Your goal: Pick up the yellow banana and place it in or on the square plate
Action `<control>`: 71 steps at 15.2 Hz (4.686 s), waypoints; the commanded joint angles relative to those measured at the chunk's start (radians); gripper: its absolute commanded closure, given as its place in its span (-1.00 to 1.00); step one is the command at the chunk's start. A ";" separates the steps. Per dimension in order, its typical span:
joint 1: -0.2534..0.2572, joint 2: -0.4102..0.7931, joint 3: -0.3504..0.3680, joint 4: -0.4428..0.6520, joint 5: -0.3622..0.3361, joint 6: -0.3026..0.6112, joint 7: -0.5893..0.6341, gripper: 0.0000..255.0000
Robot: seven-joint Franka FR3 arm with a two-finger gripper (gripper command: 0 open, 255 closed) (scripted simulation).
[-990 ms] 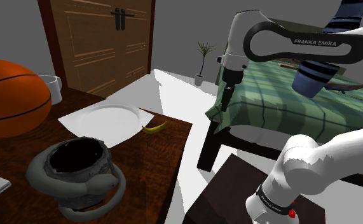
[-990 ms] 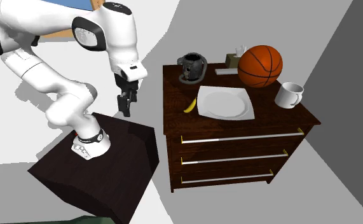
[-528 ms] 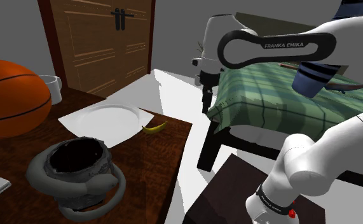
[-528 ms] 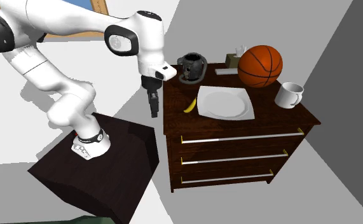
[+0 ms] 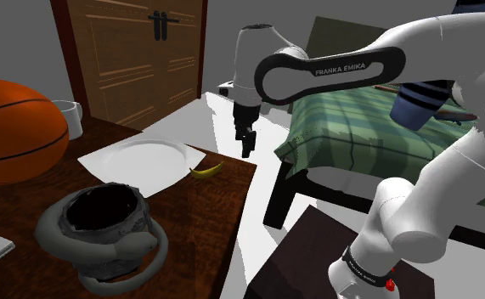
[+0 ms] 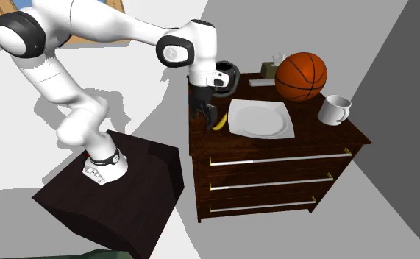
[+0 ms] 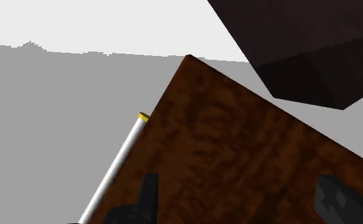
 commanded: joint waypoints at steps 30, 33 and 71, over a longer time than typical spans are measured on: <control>0.086 0.220 0.075 0.051 -0.059 0.206 -0.171 1.00; 0.088 0.228 0.077 0.062 -0.060 0.202 -0.168 1.00; 0.155 0.863 0.086 1.143 -0.099 -0.250 -0.190 1.00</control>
